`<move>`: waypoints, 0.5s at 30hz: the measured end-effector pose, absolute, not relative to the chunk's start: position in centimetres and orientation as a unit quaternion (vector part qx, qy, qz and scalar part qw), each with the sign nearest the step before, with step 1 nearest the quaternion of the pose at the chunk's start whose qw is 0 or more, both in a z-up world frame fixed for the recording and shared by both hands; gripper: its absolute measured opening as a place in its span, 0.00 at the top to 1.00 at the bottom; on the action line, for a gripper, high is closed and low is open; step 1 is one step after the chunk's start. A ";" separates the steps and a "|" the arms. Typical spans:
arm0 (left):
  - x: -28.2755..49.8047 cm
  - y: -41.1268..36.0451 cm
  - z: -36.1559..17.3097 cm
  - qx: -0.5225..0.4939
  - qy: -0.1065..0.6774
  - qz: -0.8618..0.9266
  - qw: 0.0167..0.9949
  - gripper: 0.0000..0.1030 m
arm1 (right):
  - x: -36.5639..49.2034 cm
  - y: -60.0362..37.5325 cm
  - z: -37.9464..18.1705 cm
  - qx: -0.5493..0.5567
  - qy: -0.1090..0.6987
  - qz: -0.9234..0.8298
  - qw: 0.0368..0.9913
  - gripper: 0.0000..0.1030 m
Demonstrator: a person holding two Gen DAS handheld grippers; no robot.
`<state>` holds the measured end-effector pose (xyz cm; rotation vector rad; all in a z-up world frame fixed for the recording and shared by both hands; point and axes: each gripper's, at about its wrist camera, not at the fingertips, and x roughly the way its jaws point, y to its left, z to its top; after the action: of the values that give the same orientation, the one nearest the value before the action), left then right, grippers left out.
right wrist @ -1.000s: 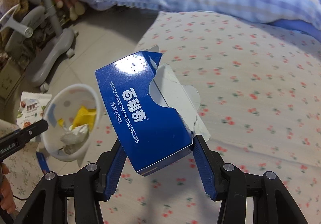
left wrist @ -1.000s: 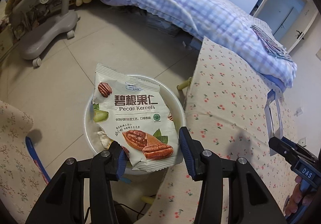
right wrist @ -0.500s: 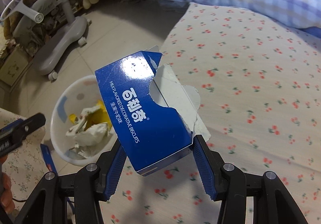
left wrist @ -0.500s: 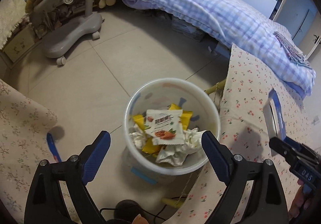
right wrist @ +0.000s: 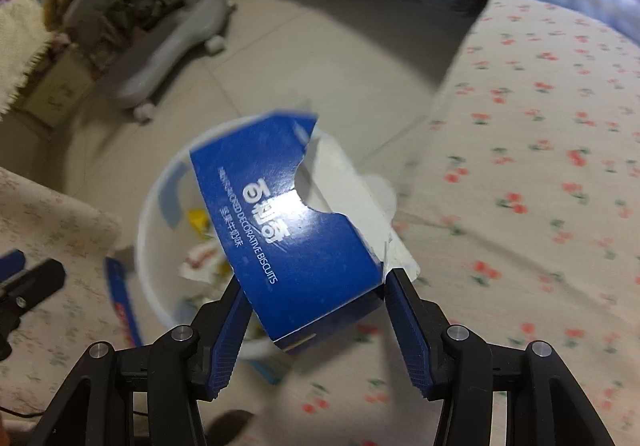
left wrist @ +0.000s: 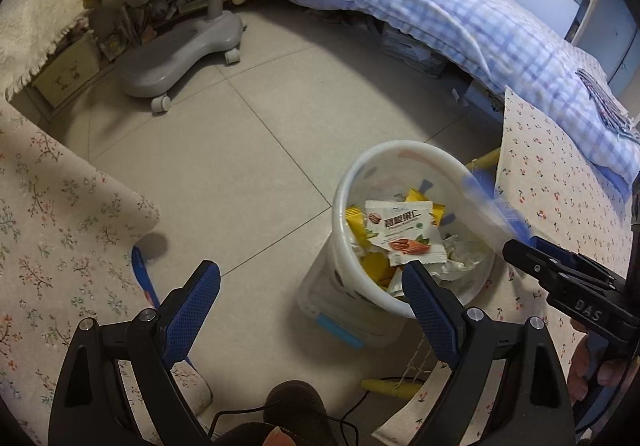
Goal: Collect trash
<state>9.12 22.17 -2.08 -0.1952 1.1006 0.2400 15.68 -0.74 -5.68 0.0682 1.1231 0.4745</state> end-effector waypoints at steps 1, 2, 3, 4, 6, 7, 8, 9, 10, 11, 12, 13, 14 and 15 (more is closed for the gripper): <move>9.1 22.2 -2.1 -0.094 0.521 0.113 0.841 0.09 | 15.8 -0.7 -5.7 0.040 0.528 0.231 0.816 0.27; 9.0 22.2 -2.0 -0.097 0.521 0.110 0.841 0.09 | 15.8 -0.7 -5.7 0.045 0.530 0.234 0.814 0.23; 9.0 22.1 -1.9 -0.098 0.519 0.106 0.842 0.09 | 15.7 -0.8 -5.5 0.049 0.526 0.234 0.816 0.22; 8.8 22.1 -1.7 -0.098 0.518 0.104 0.844 0.08 | 15.4 -1.1 -5.1 0.048 0.519 0.234 0.821 0.22; 8.6 21.7 -1.5 -0.098 0.514 0.099 0.846 0.04 | 14.7 -1.8 -4.2 0.036 0.514 0.224 0.828 0.22; 8.4 21.5 -1.4 -0.101 0.513 0.094 0.847 0.03 | 14.4 -1.9 -3.8 0.032 0.510 0.219 0.831 0.22; 8.2 21.0 -1.1 -0.103 0.512 0.087 0.849 0.03 | 14.1 -2.5 -3.2 0.028 0.505 0.213 0.836 0.22; 7.9 20.5 -0.8 -0.104 0.509 0.080 0.851 0.02 | 13.4 -3.3 -2.4 0.022 0.498 0.202 0.843 0.22; 7.6 19.8 -0.4 -0.102 0.505 0.071 0.854 0.00 | 12.9 -4.1 -1.7 0.018 0.493 0.193 0.848 0.22; 7.3 19.2 -0.1 -0.100 0.502 0.064 0.857 0.00 | 12.3 -4.6 -1.2 0.017 0.489 0.188 0.852 0.22; 7.0 18.5 0.3 -0.097 0.498 0.057 0.860 0.00 | 11.6 -5.4 -0.4 0.015 0.482 0.183 0.857 0.22; 6.6 17.7 0.6 -0.096 0.494 0.047 0.863 0.00 | 10.6 -6.4 0.5 0.015 0.474 0.175 0.863 0.21; 6.1 16.6 1.0 -0.096 0.490 0.038 0.865 0.00 | 10.0 -7.1 1.2 0.015 0.467 0.169 0.868 0.21; 5.6 15.8 1.2 -0.097 0.488 0.030 0.867 0.00 | 8.7 -8.2 2.2 0.017 0.457 0.160 0.875 0.19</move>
<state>5.63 15.78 1.21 -0.2025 1.0229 0.0624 8.71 -8.21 2.21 0.0353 0.9548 0.3349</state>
